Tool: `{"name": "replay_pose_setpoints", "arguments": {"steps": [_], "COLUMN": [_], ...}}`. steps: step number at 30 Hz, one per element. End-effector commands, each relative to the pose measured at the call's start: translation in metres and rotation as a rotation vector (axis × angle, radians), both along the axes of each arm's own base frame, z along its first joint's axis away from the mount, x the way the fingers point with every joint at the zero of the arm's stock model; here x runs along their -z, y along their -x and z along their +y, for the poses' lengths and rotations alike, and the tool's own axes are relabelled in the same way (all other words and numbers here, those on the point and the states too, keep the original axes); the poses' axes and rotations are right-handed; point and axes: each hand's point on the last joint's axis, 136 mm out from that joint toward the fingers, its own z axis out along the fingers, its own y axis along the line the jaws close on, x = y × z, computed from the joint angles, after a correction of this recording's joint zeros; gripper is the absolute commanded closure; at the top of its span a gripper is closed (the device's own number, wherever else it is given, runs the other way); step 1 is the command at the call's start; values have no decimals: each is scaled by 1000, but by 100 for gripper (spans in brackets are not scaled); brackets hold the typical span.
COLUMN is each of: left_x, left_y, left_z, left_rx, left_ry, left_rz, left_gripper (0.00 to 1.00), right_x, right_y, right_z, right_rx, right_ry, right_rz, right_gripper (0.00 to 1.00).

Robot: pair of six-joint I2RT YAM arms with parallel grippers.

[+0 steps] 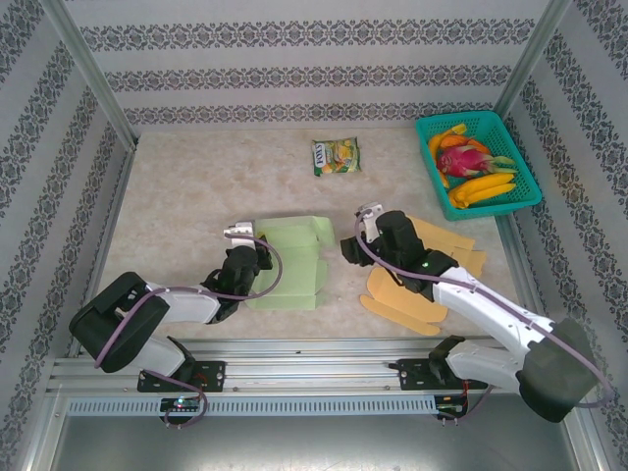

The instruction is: Fold the paper box

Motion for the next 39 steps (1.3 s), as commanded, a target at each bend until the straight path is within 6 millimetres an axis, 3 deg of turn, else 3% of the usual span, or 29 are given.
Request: {"name": "replay_pose_setpoints", "arguments": {"steps": [1, 13, 18, 22, 29, 33, 39], "left_x": [-15, -14, -15, -15, -19, -21, -28], "left_y": [-1, 1, 2, 3, 5, 9, 14], "left_z": [2, -2, 2, 7, 14, 18, 7], "left_rx": [8, 37, 25, 9, -3, -2, 74], "left_ry": [37, 60, 51, 45, 48, 64, 87], "left_rz": [-49, -47, -44, -42, -48, -54, -69], "left_gripper": [100, 100, 100, 100, 100, 100, 100], "right_x": [-11, -4, -9, -17, -34, -33, -24], "right_y": [5, 14, 23, 26, 17, 10, 7], "right_z": [25, 51, 59, 50, 13, -7, -3], "right_rx": [-121, -224, -277, -258, -112, -24, -30], "right_ry": [-28, -34, -65, -50, -6, 12, 3], "right_rz": [-27, -21, -19, -44, -133, -150, -101], "right_gripper": [44, 48, 44, 43, 42, 42, 42]}}
